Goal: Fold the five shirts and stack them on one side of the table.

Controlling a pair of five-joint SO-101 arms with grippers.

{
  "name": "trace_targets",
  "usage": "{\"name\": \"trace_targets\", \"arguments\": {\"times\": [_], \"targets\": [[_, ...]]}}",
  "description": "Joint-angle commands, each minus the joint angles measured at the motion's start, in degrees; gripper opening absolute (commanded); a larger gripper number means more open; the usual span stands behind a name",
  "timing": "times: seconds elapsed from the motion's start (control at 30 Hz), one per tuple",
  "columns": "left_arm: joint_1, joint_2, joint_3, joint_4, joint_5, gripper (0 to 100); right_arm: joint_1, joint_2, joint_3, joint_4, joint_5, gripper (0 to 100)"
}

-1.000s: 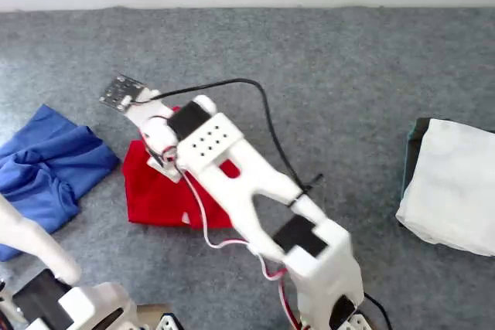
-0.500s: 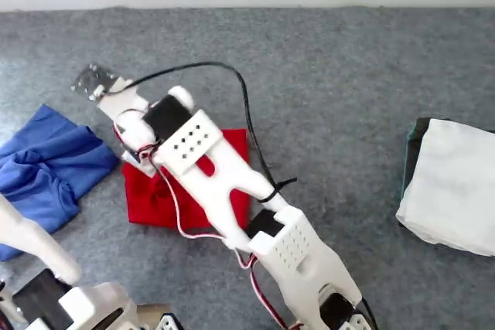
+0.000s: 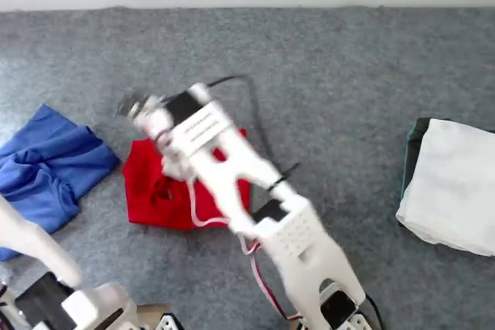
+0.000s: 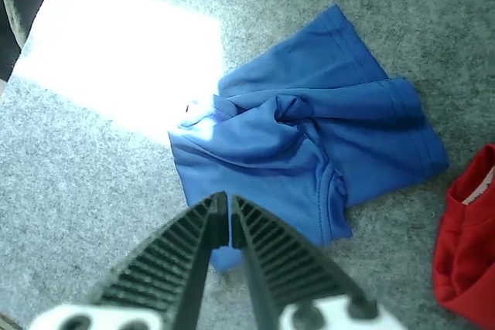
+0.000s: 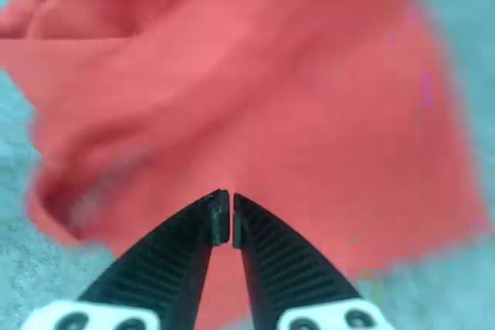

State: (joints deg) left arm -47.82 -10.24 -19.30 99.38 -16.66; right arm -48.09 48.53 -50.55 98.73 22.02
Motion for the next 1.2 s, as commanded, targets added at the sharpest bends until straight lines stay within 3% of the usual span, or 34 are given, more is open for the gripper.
{"name": "trace_targets", "arguments": {"times": [0.0,0.17,0.27,0.63,0.77,1.0,1.17], "targets": [[-0.09,-2.55,-0.4,-0.26,1.58,2,-6.64,2.42,-4.92,-3.03,0.62,0.9],[-1.14,-2.9,-0.31,0.09,2.29,2,-9.27,4.26,-21.71,-2.33,0.35,0.9],[-3.25,-2.9,-0.57,0.09,2.29,2,-8.13,4.09,-27.96,3.47,0.35,1.0],[-7.38,-4.13,-0.4,1.05,2.37,2,3.91,5.14,-18.55,3.74,-0.88,1.1],[-6.77,-7.3,-0.22,1.05,2.37,2,0.48,9.63,-18.11,-0.92,-0.79,1.1],[-6.42,-8.26,-0.31,1.05,2.11,2,-9.89,12.35,-19.87,-11.47,5.71,0.9],[-6.51,-8.35,-0.57,1.14,2.11,2,-9.19,9.19,-29.1,-6.11,1.85,0.9]]}}
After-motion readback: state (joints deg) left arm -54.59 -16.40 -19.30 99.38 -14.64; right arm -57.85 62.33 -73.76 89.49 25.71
